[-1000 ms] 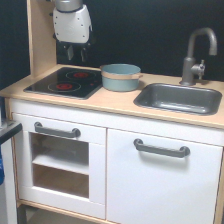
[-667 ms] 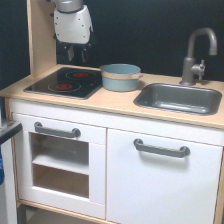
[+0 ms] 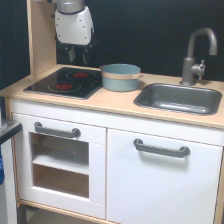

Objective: Place the pot in the sink

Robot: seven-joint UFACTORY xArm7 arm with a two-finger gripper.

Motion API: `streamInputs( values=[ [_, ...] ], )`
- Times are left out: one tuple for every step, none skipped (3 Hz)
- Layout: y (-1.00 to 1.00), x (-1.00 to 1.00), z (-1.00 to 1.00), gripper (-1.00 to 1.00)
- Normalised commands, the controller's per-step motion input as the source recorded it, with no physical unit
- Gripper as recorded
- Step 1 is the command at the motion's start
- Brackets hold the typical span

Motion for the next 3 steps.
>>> streamInputs(
  values=[
    [-0.17,0.10,-0.11,1.00],
    [-0.17,0.12,-0.13,1.00],
    [-0.13,0.13,-0.18,1.00]
  ],
)
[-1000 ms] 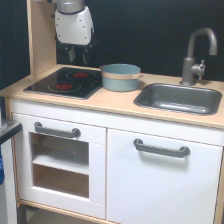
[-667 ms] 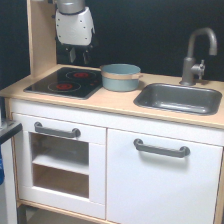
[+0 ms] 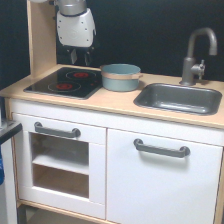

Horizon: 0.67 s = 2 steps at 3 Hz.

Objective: Place the pot in the sink

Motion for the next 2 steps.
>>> streamInputs(
  values=[
    [-0.11,0.08,-0.17,1.00],
    [-0.09,0.06,-0.27,1.00]
  ],
)
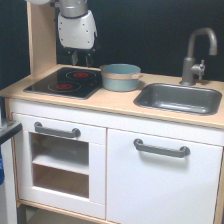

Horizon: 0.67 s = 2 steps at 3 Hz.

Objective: Place the pot in the sink

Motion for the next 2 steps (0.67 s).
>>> streamInputs(
  values=[
    [-0.05,0.01,-0.13,1.00],
    [-0.02,-0.05,0.04,1.00]
  ],
)
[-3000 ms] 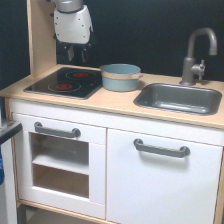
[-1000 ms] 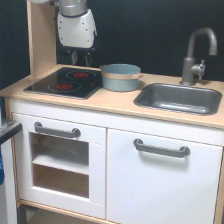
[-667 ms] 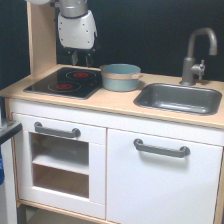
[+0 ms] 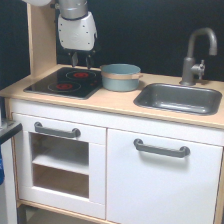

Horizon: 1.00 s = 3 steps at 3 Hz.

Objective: Place the pot in the sink

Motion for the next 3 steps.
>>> streamInputs(
  values=[
    [-0.03,-0.07,0.07,1.00],
    [-0.03,-0.04,0.00,1.00],
    [-0.04,-0.06,0.08,1.00]
  ],
)
